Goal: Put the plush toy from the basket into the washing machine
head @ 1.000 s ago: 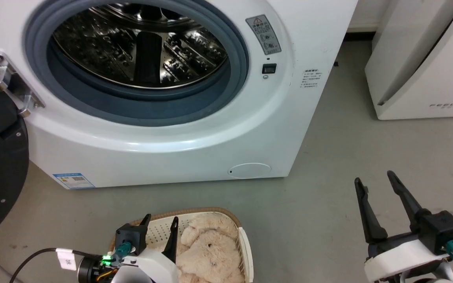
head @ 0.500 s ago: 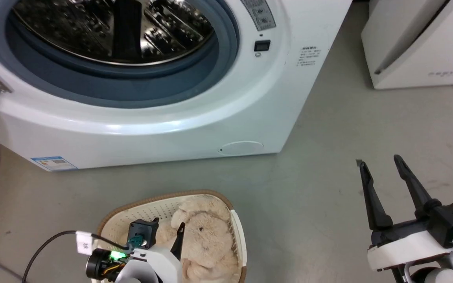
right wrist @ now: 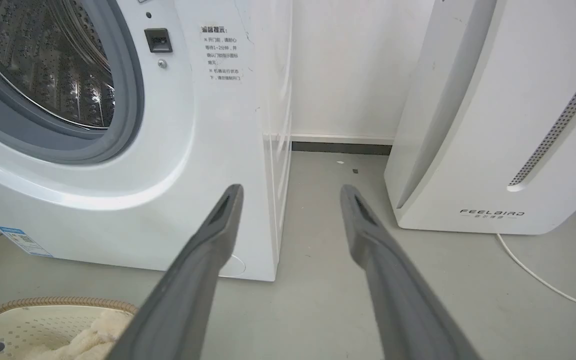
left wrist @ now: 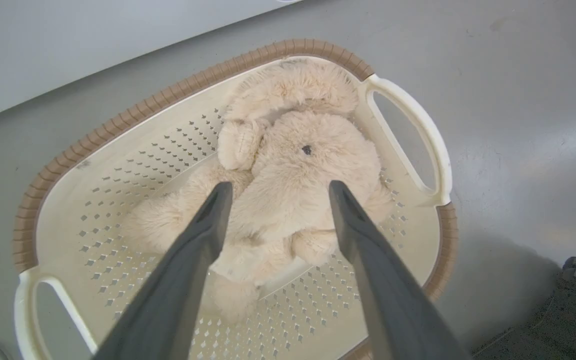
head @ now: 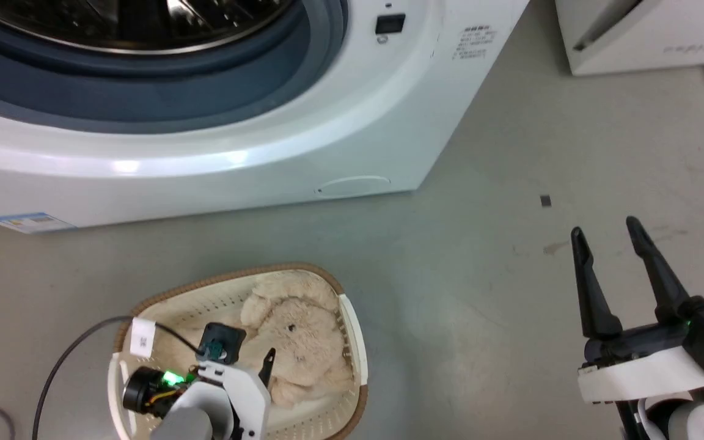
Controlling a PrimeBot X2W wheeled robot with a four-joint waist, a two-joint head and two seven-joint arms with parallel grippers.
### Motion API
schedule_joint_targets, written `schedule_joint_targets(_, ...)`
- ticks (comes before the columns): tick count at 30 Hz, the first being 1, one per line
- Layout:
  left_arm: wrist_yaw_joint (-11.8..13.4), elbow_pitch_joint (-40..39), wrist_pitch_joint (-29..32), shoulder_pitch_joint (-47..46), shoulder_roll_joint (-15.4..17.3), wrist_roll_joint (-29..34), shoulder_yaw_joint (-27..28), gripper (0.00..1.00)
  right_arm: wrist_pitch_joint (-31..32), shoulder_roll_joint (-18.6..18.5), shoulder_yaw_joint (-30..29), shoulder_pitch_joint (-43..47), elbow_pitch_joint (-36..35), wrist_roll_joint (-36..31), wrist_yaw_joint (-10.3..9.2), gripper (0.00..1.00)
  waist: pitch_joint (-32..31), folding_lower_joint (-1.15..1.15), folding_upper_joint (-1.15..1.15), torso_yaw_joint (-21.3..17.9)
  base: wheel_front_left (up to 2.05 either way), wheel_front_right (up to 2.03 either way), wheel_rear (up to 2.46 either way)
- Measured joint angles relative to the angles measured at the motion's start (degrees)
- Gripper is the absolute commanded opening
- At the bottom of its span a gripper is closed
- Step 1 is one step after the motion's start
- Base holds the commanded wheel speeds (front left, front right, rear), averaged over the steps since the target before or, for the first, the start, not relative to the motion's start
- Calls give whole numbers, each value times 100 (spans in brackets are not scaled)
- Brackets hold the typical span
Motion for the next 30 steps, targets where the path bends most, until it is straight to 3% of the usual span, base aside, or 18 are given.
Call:
schedule_joint_targets(20,-140,1247,339,-1162,354,67,-1120,100,-233,0,-145,-277,-190,189,0,100,1099,0,0,-274,0,0,0)
schedule_joint_targets(30,-14,1838,240,-1799,453,100,-1528,100,-355,0,-182,-407,-281,302,0,100,1633,0,0,-353,0,0,0)
